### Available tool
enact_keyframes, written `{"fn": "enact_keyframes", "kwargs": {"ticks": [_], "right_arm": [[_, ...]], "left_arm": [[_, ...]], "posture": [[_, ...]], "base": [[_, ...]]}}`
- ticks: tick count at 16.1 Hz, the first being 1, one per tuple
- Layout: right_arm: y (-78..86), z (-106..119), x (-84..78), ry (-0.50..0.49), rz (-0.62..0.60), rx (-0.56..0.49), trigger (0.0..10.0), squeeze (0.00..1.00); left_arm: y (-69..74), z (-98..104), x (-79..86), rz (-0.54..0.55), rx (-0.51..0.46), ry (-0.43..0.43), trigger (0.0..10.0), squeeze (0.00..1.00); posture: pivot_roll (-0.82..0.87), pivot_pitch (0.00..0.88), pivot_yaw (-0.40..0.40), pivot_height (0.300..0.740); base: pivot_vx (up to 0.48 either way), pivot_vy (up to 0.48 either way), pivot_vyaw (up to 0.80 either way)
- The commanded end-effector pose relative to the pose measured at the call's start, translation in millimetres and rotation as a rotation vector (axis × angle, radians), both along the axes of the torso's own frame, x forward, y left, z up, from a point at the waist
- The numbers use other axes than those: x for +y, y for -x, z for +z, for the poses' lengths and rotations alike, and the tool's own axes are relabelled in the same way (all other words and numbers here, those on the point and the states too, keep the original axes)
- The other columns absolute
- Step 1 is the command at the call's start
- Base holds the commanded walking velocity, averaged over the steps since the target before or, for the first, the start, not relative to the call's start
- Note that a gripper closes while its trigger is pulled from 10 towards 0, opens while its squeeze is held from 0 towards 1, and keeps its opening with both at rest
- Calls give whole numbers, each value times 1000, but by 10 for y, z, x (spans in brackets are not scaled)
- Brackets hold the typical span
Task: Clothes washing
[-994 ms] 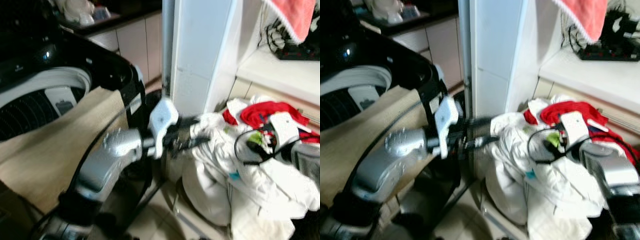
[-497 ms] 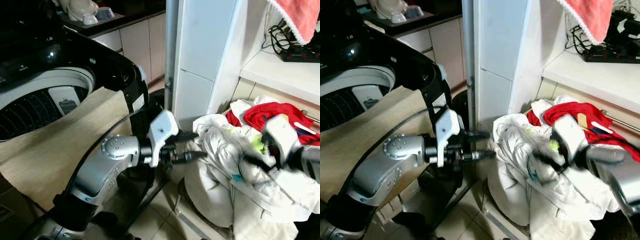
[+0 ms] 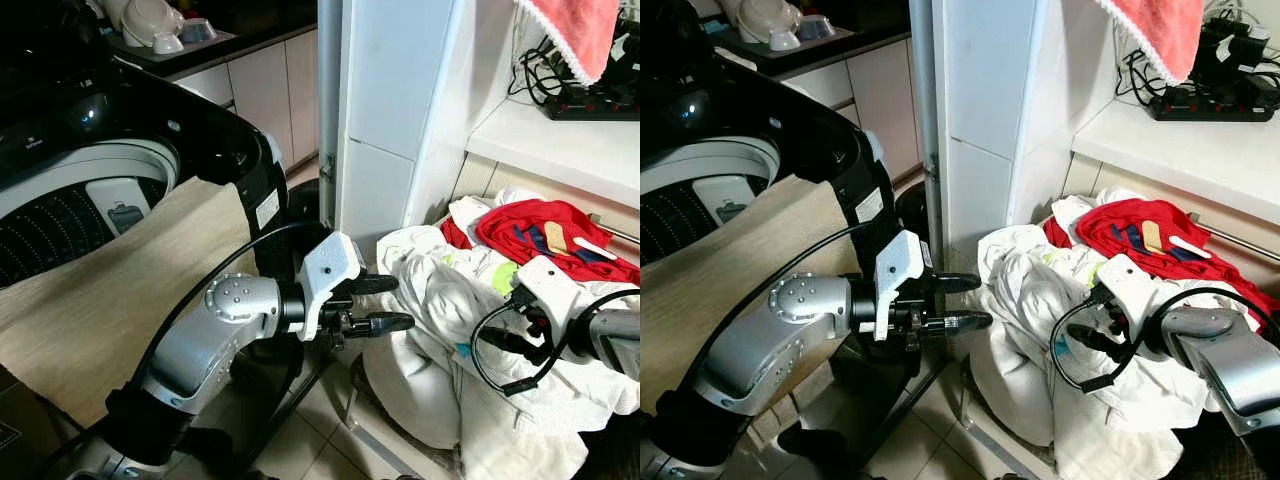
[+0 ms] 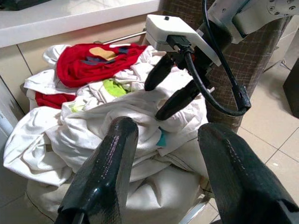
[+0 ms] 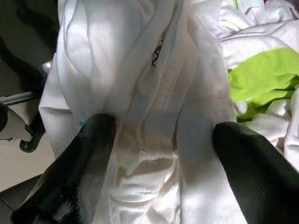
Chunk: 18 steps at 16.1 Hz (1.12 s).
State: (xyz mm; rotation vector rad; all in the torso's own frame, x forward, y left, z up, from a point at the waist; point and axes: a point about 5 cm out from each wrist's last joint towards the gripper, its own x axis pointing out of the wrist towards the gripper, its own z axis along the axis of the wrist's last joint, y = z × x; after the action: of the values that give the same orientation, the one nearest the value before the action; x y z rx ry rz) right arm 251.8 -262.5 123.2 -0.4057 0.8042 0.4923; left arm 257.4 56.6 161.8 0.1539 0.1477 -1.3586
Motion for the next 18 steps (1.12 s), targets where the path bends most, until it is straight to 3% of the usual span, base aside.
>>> {"fn": "enact_keyframes", "kwargs": {"ticks": [1,12,15,18], "right_arm": [[-13,-1,35,2,14,-3,0,0],[-93,-59,52,26,35,-14,0,0],[-59,-53,36,-17,20,-23,0,0],[-68,50,47,-141,-18,-60,0,0]], "left_arm": [[21,30,-8,-17,-17,-7,10000,0],[-2,68,-26,3,-25,9,10000,0],[-14,41,-5,43,-18,16,10000,0],[-56,75,-15,90,-15,47,10000,0]], "posture": [[-119,0,57,740],[-109,0,43,740],[-116,0,53,740],[-111,0,51,740]], "base": [[0,0,0],[0,0,0],[0,0,0],[0,0,0]]}}
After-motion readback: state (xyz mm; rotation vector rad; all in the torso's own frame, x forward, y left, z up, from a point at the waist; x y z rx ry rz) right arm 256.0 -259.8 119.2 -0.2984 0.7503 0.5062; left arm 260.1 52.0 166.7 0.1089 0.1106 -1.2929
